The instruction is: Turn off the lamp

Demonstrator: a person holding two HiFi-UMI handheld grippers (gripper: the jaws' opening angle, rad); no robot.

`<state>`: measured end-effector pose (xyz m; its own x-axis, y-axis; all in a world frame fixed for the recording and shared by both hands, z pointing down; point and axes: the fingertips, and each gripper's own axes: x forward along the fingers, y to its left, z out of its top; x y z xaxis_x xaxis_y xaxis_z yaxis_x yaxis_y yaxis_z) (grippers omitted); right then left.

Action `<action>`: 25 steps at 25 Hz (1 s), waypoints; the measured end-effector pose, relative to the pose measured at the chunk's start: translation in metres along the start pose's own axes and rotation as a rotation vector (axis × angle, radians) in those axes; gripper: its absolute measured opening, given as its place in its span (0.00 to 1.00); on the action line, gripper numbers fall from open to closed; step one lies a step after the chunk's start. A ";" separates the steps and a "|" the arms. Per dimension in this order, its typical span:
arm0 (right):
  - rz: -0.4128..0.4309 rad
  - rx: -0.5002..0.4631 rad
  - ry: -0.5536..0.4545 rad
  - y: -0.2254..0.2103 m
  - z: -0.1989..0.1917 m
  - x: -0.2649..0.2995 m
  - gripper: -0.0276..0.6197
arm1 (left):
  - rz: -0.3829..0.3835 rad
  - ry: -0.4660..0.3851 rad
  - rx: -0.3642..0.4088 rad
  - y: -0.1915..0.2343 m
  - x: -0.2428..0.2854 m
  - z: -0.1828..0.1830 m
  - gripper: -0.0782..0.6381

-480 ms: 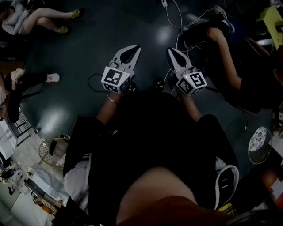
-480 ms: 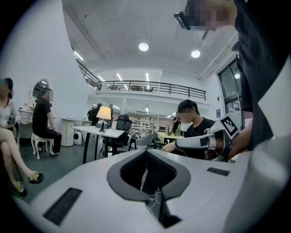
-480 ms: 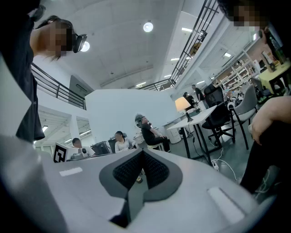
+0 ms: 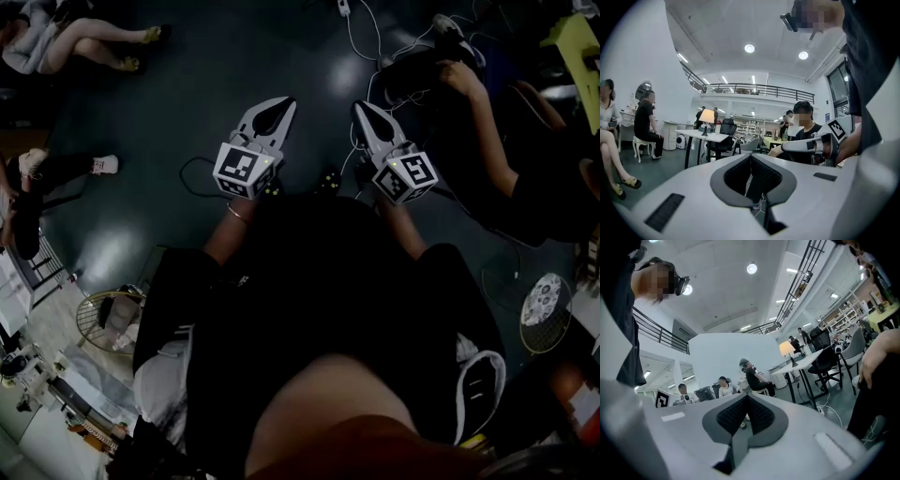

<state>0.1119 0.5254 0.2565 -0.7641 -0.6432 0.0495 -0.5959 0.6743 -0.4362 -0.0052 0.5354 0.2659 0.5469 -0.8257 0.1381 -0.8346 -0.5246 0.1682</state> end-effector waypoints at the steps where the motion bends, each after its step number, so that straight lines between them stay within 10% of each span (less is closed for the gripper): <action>1: 0.003 -0.003 -0.001 -0.004 0.002 -0.002 0.03 | -0.001 -0.009 0.006 -0.002 0.004 0.001 0.12; 25: 0.133 0.013 -0.034 -0.062 0.030 -0.007 0.03 | 0.058 0.037 0.031 -0.005 0.079 0.006 0.12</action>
<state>0.1609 0.4773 0.2563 -0.8273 -0.5603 -0.0401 -0.4861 0.7498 -0.4488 0.0417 0.4712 0.2702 0.4992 -0.8470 0.1826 -0.8663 -0.4828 0.1285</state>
